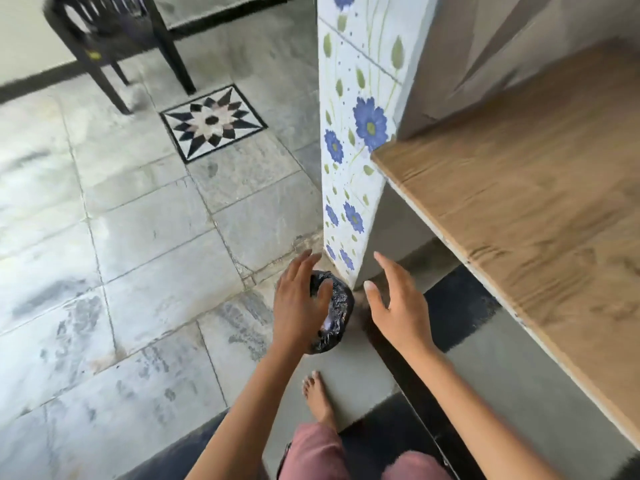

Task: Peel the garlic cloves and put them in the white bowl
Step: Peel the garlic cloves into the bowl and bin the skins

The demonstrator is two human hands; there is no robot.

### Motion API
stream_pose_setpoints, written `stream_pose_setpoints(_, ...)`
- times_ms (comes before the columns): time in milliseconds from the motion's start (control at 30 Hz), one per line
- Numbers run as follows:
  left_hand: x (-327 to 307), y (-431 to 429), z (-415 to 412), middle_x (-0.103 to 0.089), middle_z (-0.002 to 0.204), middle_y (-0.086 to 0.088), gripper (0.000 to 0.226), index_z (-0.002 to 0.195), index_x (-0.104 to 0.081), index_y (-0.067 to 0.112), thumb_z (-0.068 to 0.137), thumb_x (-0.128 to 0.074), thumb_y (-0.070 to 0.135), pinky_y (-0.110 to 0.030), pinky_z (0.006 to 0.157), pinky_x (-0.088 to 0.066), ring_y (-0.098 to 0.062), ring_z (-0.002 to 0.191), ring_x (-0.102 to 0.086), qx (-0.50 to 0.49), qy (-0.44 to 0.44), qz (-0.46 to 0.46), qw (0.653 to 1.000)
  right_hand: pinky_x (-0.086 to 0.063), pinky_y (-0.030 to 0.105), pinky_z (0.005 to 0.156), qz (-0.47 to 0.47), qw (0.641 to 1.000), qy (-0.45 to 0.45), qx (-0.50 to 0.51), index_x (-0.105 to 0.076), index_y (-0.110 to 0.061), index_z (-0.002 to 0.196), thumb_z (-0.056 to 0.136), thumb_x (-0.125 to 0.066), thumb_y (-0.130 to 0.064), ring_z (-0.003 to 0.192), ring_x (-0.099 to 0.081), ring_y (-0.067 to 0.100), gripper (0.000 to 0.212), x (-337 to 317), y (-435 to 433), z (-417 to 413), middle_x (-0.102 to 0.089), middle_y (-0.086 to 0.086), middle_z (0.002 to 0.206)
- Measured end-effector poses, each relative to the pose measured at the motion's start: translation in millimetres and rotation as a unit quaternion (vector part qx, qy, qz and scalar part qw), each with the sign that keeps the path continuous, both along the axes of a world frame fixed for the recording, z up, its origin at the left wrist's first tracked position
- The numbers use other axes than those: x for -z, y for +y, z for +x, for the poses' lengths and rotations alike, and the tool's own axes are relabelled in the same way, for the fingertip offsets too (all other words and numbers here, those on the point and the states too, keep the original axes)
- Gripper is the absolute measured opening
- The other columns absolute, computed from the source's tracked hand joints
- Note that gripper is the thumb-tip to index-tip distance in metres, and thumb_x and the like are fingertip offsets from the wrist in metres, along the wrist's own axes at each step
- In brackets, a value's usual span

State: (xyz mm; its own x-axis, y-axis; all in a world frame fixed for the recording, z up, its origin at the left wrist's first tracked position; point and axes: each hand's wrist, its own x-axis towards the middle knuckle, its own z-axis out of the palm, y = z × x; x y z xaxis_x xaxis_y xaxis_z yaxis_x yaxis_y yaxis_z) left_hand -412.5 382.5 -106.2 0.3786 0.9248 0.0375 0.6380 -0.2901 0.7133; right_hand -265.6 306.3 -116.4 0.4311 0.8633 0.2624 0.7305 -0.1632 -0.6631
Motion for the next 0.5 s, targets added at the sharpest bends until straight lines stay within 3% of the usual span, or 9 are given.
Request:
stream_pose_setpoints(200,-62,-84,39,-0.048,0.141,0.003,0.042,0.13,-0.053,0.017,0.089,-0.059,0.024,-0.036,0.102,-0.037,-0.019,0.126,-0.048,0.069,-0.034,0.109,0.991,-0.038,0.03,0.097,0.086,0.993,-0.053,0.061,-0.054,-0.004,0.13,0.089,-0.044,-0.035,0.115,-0.056,0.024,0.052,-69,-105,36,-0.06,0.01,0.127)
stream_pose_setpoints(500,-106,-211,167,-0.049,0.141,-0.001,0.044,0.132,-0.052,0.016,0.089,-0.06,0.026,-0.036,0.1,-0.04,-0.023,0.124,-0.05,0.267,-0.034,0.155,0.951,-0.051,0.041,0.086,0.091,0.947,-0.127,0.28,-0.059,0.0,0.122,0.088,-0.043,-0.034,0.102,-0.064,0.033,0.051,-100,-300,125,-0.065,0.016,0.117)
